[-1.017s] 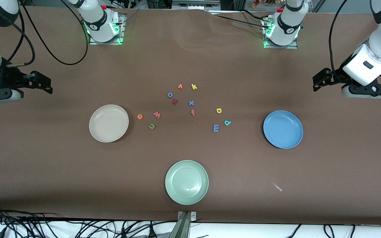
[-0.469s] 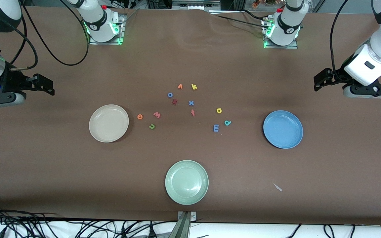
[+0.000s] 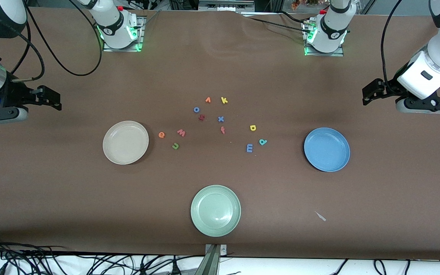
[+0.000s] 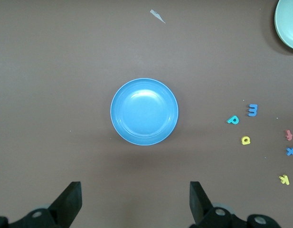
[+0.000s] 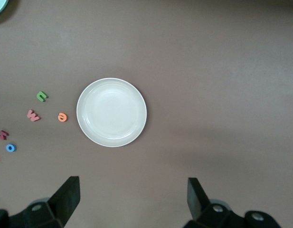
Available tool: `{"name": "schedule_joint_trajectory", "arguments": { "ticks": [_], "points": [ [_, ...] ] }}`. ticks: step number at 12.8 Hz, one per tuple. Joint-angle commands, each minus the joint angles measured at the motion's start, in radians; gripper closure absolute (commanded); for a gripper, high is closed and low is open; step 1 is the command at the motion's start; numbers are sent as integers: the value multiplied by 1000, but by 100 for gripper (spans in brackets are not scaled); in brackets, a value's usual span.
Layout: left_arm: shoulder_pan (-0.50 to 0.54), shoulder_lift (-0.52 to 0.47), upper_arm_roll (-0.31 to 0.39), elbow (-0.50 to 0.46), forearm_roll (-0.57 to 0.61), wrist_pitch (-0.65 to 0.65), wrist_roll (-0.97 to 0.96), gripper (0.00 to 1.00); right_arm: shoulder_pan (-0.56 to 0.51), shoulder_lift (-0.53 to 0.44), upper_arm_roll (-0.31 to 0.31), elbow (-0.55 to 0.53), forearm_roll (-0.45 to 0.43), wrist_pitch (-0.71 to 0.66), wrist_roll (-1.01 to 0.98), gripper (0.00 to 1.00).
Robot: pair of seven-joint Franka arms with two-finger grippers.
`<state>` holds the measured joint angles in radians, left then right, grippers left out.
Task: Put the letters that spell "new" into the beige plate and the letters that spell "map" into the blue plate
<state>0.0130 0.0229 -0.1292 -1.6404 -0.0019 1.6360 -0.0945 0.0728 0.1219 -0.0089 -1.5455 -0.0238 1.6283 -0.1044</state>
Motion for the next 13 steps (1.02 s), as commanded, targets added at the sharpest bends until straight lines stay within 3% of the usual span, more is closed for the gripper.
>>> {"name": "schedule_joint_trajectory", "arguments": {
  "ticks": [1,7,13],
  "points": [
    [-1,0,-4,16,13,-18,15,0,5,-7,4,-1,-16,-12,-1,0],
    [-13,2,-9,39,16,-30,6,0,42,27,4,-8,-2,7,9,0],
    [-33,23,-27,44,19,-59,19,0,103,85,4,-10,54,64,230,0]
  ]
}}
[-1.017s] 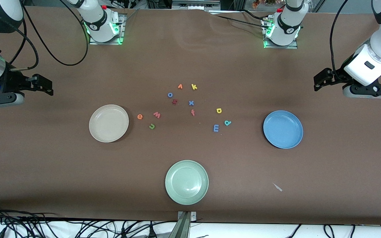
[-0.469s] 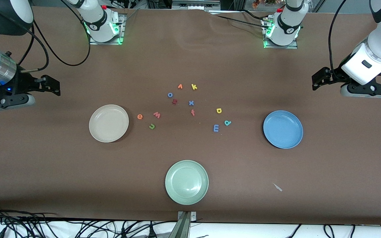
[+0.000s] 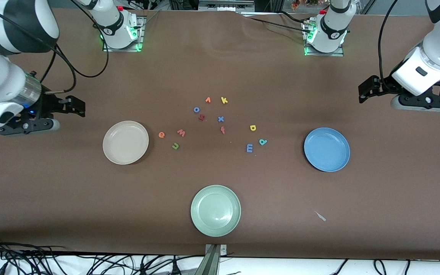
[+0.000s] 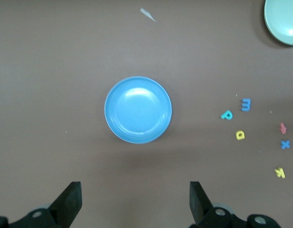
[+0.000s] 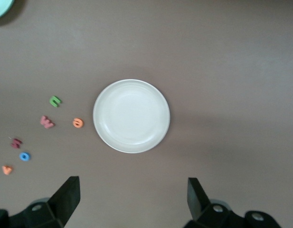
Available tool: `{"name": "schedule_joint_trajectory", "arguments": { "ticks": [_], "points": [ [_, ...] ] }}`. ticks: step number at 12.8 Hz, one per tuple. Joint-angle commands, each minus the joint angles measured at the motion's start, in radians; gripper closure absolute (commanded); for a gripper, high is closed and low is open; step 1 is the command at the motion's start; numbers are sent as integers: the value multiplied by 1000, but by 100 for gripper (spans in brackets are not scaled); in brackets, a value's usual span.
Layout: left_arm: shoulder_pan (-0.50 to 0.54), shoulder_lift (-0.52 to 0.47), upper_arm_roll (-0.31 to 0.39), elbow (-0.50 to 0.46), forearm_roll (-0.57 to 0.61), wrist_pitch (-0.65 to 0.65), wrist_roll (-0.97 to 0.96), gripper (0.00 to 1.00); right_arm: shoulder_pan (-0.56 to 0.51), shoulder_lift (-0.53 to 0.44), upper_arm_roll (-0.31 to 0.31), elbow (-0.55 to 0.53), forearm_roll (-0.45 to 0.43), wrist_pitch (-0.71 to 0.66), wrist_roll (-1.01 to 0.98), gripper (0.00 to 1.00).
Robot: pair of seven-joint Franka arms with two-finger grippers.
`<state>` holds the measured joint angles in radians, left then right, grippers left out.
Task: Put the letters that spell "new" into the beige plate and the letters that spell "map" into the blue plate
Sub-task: 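Reach the right gripper to orange e while the left gripper reaches blue m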
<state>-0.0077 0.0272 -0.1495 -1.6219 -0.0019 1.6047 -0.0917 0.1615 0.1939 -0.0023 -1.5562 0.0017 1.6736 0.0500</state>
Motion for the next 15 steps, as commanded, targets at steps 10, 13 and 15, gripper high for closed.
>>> {"name": "schedule_joint_trajectory", "arguments": {
  "ticks": [10,13,15],
  "points": [
    [-37,146,-175,22,-13,-137,3,0,234,238,-4,-54,14,346,319,0],
    [-49,276,-197,23,-13,-5,-33,0,273,265,-4,-135,11,457,326,0],
    [-49,342,-196,23,-35,91,-33,0,296,265,-4,-203,11,529,359,0]
  ]
}}
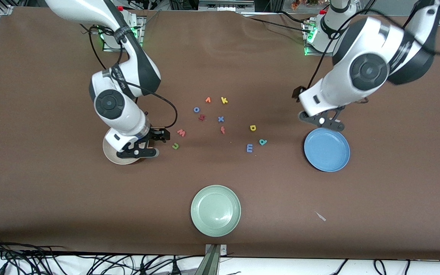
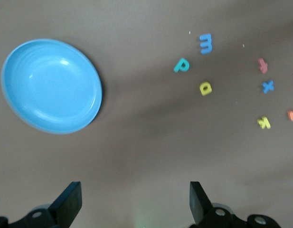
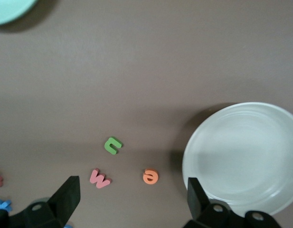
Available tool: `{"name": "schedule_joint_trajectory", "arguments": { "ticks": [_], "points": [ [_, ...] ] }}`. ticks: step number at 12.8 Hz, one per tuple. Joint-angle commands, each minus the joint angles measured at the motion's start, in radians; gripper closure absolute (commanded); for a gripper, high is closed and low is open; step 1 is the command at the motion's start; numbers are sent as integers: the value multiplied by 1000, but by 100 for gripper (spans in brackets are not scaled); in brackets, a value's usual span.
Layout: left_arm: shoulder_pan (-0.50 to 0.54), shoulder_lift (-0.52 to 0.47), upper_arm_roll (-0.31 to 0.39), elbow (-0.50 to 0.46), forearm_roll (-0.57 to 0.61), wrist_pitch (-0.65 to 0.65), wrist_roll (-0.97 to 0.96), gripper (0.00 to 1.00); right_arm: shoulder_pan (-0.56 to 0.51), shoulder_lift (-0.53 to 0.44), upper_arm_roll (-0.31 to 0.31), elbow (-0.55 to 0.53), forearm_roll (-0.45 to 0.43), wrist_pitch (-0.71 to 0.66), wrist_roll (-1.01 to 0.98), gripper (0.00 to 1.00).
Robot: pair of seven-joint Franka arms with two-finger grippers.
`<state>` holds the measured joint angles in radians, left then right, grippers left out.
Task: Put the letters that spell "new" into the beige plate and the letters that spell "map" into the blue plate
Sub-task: 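Reach the right gripper to orange e while the left gripper reaches blue m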
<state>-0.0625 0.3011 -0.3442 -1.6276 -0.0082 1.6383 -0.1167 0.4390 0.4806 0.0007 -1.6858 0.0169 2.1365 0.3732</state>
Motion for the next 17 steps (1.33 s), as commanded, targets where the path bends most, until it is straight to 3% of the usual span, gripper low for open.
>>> {"name": "schedule_joint_trajectory", "arguments": {
  "ticks": [1,4,6,10,14,15,17],
  "points": [
    [4,108,-1,29,-27,118,-8,0,32,-22,-7,-107,-6,109,70,0],
    [-48,173,2,26,-19,167,-15,0,47,-30,-7,-228,-6,247,90,0],
    [-112,260,7,28,-4,300,-155,0,47,-34,-7,-294,-6,333,90,0],
    [-146,332,5,89,94,406,-207,0,47,-31,-8,-316,-6,355,89,0],
    [-174,370,8,101,115,461,-204,0,47,-30,-11,-428,-5,532,89,0],
    [-172,395,8,101,164,533,-204,0,47,-28,-11,-437,-6,548,89,0],
    [-190,417,8,98,217,557,-205,0,47,-27,-11,-437,-5,548,89,0]
  ]
}}
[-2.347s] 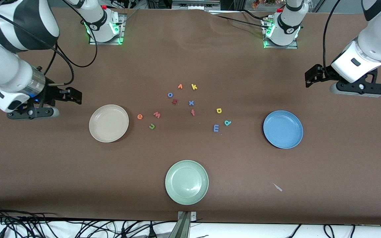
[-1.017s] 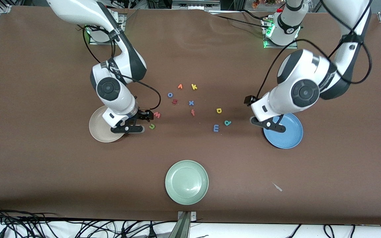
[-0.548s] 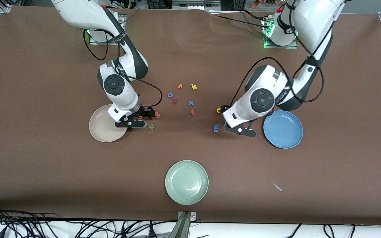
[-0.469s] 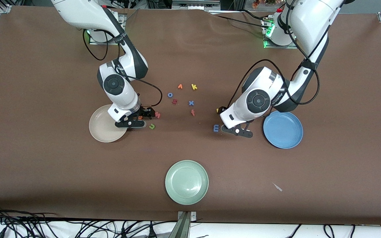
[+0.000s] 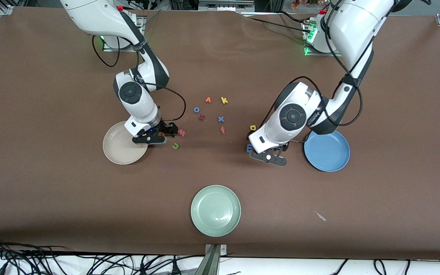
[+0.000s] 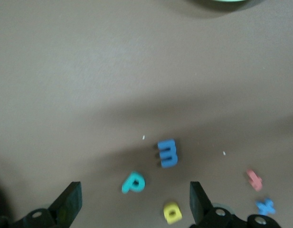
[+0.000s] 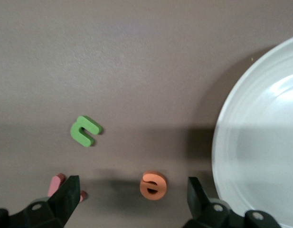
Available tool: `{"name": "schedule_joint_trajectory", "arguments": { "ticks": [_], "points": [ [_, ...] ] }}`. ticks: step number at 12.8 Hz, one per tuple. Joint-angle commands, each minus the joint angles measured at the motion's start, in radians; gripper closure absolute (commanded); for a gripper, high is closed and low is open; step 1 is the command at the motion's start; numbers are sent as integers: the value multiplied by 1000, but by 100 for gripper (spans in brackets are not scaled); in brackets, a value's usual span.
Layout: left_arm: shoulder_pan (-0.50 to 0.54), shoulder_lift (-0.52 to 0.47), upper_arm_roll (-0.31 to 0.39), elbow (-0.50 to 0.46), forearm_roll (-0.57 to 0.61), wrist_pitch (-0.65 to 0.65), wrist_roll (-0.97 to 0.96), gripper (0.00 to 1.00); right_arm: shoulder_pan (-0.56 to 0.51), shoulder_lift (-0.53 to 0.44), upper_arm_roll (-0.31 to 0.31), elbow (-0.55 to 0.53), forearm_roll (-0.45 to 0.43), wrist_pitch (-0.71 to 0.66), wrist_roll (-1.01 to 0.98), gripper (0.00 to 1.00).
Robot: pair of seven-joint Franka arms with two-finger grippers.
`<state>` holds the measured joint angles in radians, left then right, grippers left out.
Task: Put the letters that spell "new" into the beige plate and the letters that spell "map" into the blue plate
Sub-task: 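Grasp orange e with the right gripper while the left gripper grasps blue m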
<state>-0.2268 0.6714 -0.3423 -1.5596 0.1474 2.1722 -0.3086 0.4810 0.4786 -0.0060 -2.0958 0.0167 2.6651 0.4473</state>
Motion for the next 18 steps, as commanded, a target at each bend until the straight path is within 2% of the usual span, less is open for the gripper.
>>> {"name": "schedule_joint_trajectory", "arguments": {
  "ticks": [1,5,7,9,15,18],
  "points": [
    [-28,43,5,29,63,20,-21,0,5,-23,-5,-27,-4,19,14,1],
    [-31,86,5,27,63,21,-29,0,5,-18,-5,-27,-6,19,5,19],
    [-31,129,5,29,48,63,-35,0,4,-18,-5,-27,-6,19,1,23],
    [-54,148,5,29,51,133,-43,0,4,-17,-6,-29,-6,19,-1,23],
    [-60,162,6,26,63,139,-43,3,2,1,-8,-29,-6,21,-2,23],
    [-65,168,8,27,119,139,-43,20,-1,12,-9,-29,-6,24,-4,23]
  ]
}}
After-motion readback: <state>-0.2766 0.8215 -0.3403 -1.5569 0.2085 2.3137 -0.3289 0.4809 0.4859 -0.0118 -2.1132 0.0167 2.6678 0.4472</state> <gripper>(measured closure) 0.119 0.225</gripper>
